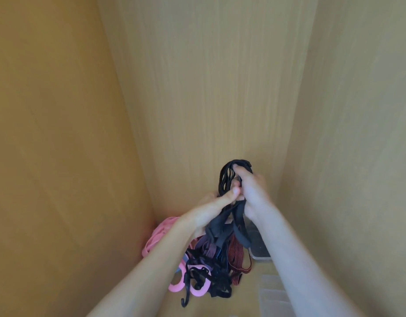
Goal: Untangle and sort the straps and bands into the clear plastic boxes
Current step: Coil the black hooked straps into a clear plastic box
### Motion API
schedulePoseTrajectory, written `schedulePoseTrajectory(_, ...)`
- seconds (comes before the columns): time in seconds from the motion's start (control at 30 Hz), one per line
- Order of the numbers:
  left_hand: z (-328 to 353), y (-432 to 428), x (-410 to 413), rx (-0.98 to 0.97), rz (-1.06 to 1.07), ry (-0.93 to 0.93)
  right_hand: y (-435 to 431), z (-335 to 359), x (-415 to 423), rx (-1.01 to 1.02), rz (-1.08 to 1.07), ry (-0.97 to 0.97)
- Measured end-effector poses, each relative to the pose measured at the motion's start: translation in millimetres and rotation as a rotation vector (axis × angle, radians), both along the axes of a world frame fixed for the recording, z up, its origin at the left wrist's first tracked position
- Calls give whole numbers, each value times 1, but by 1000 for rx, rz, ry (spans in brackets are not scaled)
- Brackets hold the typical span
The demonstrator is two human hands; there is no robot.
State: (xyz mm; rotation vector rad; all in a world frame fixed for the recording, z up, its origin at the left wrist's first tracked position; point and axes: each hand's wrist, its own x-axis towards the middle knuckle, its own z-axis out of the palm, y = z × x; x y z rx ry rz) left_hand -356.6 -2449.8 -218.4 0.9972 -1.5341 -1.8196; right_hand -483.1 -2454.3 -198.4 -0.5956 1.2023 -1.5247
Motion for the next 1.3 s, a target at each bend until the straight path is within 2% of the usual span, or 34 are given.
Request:
schedulePoseTrajectory(0.13, -2, 6, -4, 36, -140, 47, 2, 1, 0, -58, -101, -17)
schedulePoseTrajectory(0.3, -9, 8, -1, 20, -204, -83, 5, 1, -5, -44, -99, -41)
schedulePoseTrajectory(0.53, -7, 9, 20, 75, -288, -45, 13, 9, -12, 53, 35, -9)
schedulePoseTrajectory(0.63, -8, 4, 33, 131, -283, -27, 16, 12, -18, 20, 156, -24)
schedulePoseTrajectory(0.7, -7, 0, 42, 184, -261, -9, 19, 8, -22, -4, 257, 148)
schedulePoseTrajectory(0.83, -5, -8, 61, 219, -297, -73, 27, 8, -32, -8, 304, 725)
schedulePoseTrajectory(0.9, -5, -12, 68, 228, -312, -148, 39, 18, -32, -116, 357, 936)
schedulePoseTrajectory(0.97, -4, -14, 72, 227, -360, -246, 50, 28, -21, -206, 525, 1167)
schedulePoseTrajectory(1.03, 3, -13, 70, 204, -456, -359, 51, 24, -7, -203, 675, 1459)
schedulePoseTrajectory(1.1, 10, -11, 66, 162, -537, -479, 46, 12, 3, -129, 800, 1674)
schedulePoseTrajectory(1.2, 14, -8, 62, 114, -518, -602, 41, -8, 5, -94, 844, 1801)
schedulePoseTrajectory(1.23, 12, -8, 63, 112, -491, -600, 42, -13, 4, -111, 809, 1766)
schedulePoseTrajectory(1.3, 5, -11, 67, 123, -421, -525, 46, -20, 1, -119, 728, 1558)
